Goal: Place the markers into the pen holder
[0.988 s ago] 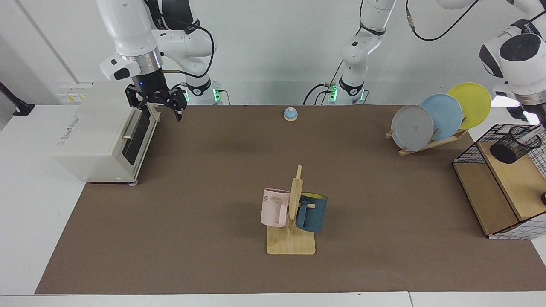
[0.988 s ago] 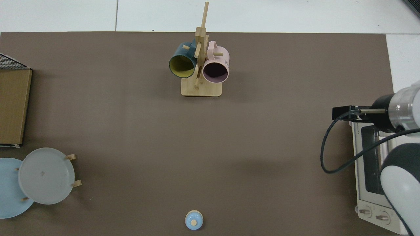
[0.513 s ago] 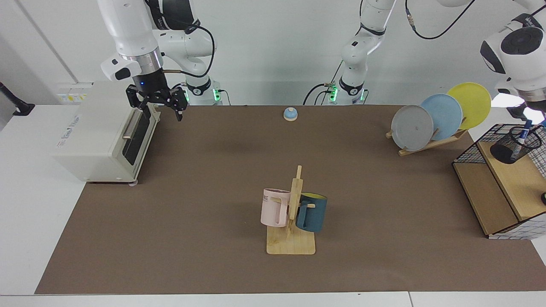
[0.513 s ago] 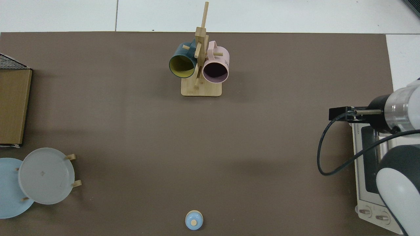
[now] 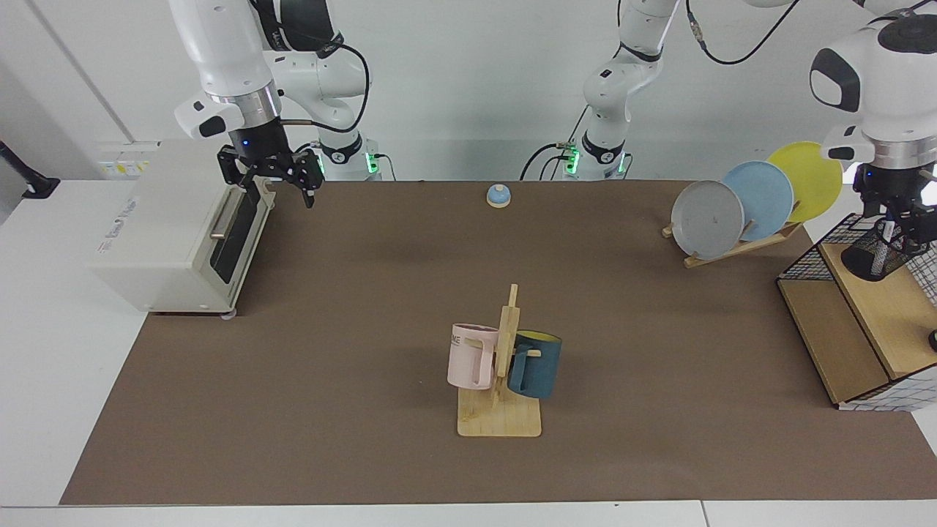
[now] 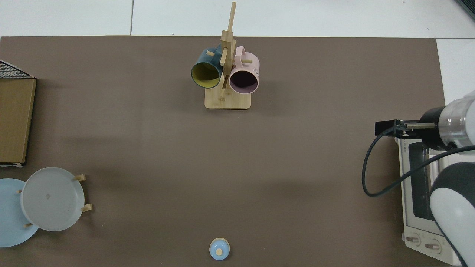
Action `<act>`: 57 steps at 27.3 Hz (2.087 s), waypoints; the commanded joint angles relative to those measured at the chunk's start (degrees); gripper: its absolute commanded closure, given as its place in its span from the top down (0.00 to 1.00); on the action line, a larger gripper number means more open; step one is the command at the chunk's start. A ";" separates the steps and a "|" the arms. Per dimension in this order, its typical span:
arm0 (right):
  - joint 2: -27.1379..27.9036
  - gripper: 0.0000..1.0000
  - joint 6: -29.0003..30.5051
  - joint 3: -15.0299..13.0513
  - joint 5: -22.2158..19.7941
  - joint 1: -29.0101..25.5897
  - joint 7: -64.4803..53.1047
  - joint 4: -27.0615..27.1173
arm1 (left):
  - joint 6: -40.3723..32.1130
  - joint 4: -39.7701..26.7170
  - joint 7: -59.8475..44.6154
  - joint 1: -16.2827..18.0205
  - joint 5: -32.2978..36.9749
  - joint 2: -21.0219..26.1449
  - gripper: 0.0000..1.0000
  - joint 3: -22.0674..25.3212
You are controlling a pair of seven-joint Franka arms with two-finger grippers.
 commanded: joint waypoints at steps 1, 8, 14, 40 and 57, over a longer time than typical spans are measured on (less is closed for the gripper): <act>0.29 1.00 -0.88 0.40 -0.39 -1.94 -1.01 0.63 | -3.47 -0.28 -8.88 -4.65 -1.91 -0.42 1.00 0.24; 0.29 1.00 -0.88 0.40 -0.48 -2.20 -1.01 0.63 | -9.46 -0.46 -25.06 -10.37 -5.07 -0.95 1.00 0.16; 0.29 1.00 -0.88 0.40 -0.39 -2.20 -1.01 0.63 | -12.18 -0.72 -38.06 -13.18 -10.78 -1.12 1.00 0.16; 0.29 1.00 -0.88 0.40 -0.48 -2.29 -1.10 0.63 | -22.91 -5.12 -80.18 -15.39 -29.25 -8.32 1.00 -0.20; 0.29 1.00 -0.88 0.40 -0.48 -3.43 -1.54 0.63 | -20.36 -7.23 -79.22 -24.17 -30.04 -11.41 1.00 10.09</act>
